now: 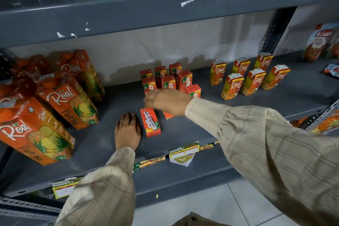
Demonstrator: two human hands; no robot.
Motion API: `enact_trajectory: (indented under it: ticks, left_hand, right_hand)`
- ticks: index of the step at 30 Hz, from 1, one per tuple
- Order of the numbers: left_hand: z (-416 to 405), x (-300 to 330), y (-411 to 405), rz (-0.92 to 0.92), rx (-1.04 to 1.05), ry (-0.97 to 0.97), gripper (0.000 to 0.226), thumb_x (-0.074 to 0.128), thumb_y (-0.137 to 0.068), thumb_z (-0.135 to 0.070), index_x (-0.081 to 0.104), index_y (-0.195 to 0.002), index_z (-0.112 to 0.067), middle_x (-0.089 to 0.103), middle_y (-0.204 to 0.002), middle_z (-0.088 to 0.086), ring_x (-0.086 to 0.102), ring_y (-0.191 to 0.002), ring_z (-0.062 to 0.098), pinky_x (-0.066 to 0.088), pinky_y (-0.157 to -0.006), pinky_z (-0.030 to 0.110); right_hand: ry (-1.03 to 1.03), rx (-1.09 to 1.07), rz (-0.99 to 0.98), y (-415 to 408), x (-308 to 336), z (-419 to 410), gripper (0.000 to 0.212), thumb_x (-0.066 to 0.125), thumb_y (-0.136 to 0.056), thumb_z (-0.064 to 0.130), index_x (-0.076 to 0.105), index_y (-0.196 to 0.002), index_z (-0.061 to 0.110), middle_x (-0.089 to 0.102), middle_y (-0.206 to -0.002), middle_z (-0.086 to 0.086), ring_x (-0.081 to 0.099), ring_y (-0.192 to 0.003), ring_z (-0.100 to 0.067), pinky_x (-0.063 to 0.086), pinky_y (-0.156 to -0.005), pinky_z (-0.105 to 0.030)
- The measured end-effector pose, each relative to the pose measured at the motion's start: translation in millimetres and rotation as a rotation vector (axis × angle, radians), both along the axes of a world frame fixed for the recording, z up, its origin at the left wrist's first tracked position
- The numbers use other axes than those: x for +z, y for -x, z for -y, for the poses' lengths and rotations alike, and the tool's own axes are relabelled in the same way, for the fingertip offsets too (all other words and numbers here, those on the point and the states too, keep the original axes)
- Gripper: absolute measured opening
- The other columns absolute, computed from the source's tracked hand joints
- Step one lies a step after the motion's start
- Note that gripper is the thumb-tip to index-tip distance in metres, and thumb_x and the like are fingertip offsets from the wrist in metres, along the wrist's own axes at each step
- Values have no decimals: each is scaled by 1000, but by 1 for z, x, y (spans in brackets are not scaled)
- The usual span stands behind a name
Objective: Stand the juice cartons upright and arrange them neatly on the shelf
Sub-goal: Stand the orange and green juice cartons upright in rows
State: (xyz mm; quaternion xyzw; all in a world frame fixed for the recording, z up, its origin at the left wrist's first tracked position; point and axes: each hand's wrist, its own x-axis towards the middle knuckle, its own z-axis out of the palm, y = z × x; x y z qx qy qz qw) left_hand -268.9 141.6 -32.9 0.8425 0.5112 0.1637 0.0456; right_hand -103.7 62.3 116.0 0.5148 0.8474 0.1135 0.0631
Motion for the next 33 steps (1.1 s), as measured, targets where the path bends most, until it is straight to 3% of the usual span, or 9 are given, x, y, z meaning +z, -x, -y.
enact_trajectory:
  ticks: [4, 7, 12, 15, 20, 25, 29, 33]
  left_hand:
    - [0, 0, 1, 27, 8, 19, 44, 42, -86, -21, 47, -127, -5, 48, -135, 23, 40, -127, 38, 31, -105, 52]
    - [0, 1, 2, -5, -20, 37, 48, 52, -83, -15, 43, -129, -3, 43, -138, 24, 37, -130, 37, 29, -106, 52]
    - [2, 2, 0, 52, -9, 2, 40, 47, -86, -16, 49, -124, -2, 48, -134, 26, 41, -126, 40, 32, -105, 54]
    - [0, 1, 1, 59, 0, 9, 45, 41, -85, -23, 49, -125, -3, 47, -135, 25, 40, -127, 39, 30, -106, 53]
    - [1, 1, 0, -1, 1, -1, 41, 43, -89, -17, 45, -128, -4, 46, -136, 23, 39, -128, 37, 31, -106, 52]
    - [0, 1, 0, 5, 6, 0, 40, 46, -88, -16, 47, -126, -4, 47, -135, 24, 40, -127, 38, 32, -105, 53]
    - [0, 1, -1, 16, 15, -6, 39, 46, -88, -16, 49, -125, -4, 49, -134, 24, 41, -127, 38, 33, -105, 53]
    - [0, 0, -1, 9, 13, -24, 39, 48, -88, -16, 49, -125, -3, 51, -130, 25, 45, -123, 39, 36, -102, 54]
  right_hand:
    - [72, 165, 101, 21, -44, 4, 43, 42, -93, 1, 44, -135, 11, 40, -147, -7, 30, -140, -27, 44, -100, -41]
    - [88, 162, 92, 23, -66, 2, 37, 43, -93, 3, 48, -129, 11, 47, -141, -9, 38, -133, -29, 50, -89, -43]
    - [45, 164, 71, 22, -68, 3, 33, 50, -86, -3, 55, -118, 5, 57, -127, -14, 49, -122, -34, 56, -67, -42]
    - [-4, 6, -57, 24, -55, 2, 37, 47, -90, 3, 47, -127, 5, 53, -130, -17, 52, -118, -35, 55, -75, -44]
    - [-156, -514, -706, 33, -31, -13, 43, 70, -79, 29, 53, -111, 6, 68, -101, -16, 67, -90, -33, 56, -72, -36]
    - [-82, -729, -887, 40, -33, -19, 45, 75, -74, 33, 58, -103, 4, 68, -100, -15, 66, -90, -32, 53, -72, -34]
    - [-62, -726, -853, 41, -27, -19, 52, 75, -72, 44, 58, -102, 4, 67, -98, -13, 65, -89, -30, 50, -68, -32]
    - [-192, -658, -556, 47, -14, -20, 56, 64, -75, 59, 59, -91, 6, 64, -83, -9, 65, -79, -25, 43, -58, -29]
